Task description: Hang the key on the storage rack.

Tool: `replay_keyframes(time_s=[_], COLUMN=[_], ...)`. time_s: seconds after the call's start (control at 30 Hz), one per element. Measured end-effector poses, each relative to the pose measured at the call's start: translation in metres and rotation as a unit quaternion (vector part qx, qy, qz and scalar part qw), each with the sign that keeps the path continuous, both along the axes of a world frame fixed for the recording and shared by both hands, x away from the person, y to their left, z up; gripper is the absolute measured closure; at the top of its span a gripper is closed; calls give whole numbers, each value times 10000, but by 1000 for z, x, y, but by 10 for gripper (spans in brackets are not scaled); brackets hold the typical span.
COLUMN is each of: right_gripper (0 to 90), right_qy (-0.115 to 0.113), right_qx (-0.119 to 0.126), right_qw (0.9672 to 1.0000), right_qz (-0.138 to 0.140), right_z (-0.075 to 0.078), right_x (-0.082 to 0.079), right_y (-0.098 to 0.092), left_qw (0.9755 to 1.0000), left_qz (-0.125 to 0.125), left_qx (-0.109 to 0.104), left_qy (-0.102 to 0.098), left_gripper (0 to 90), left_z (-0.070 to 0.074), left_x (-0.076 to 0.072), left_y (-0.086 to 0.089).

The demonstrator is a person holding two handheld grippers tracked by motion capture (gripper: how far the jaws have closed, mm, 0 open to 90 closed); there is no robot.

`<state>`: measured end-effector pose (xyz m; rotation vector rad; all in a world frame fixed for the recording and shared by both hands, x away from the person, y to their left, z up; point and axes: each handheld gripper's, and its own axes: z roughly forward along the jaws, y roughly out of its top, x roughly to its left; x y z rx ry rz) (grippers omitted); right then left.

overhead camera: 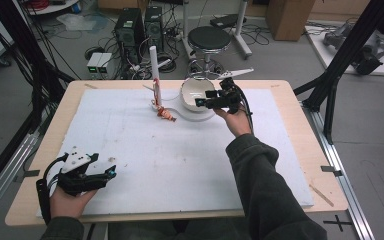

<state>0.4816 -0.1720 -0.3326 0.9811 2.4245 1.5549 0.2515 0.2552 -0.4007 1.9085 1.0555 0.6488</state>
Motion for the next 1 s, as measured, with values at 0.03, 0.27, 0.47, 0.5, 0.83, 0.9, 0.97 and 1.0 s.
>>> replay_keyframes(time_s=[0.03, 0.27, 0.47, 0.5, 0.83, 0.9, 0.97, 1.0], right_gripper=[268, 236, 220, 220, 207, 202, 197, 196], right_qy=[17, -16, -12, -15, -53, -46, -37, -62], right_qx=[-1, -20, -11, -22, -83, -62, -40, -41], right_qw=[10000, 9999, 9999, 9999, 9998, 9998, 9998, 9998], right_qz=[-11, -103, -155, -150, -178, -175, -190, -188], right_z=[-1, -5, -10, -11, -19, -19, -19, -20], right_x=[-1, -7, -13, -14, -25, -27, -29, -30], right_y=[-2, -15, -26, -27, -37, -39, -41, -42], left_qw=[10000, 10000, 10000, 10000, 10000, 10000, 10000, 10000], left_qz=[-5, 13, 9, 11, 24, 29, 32, 24], left_qx=[1, 9, 18, 9, -4, -6, -11, -12], left_qy=[4, 23, 29, 31, 37, 34, 32, 38], left_gripper=[274, 274, 274, 274, 274, 274, 274, 274], left_z=[0, -1, -1, -1, -1, -1, -2, -2], left_x=[0, 0, 1, 1, 0, 0, 0, 0], left_y=[0, -1, 0, 0, 0, 0, 0, 0])
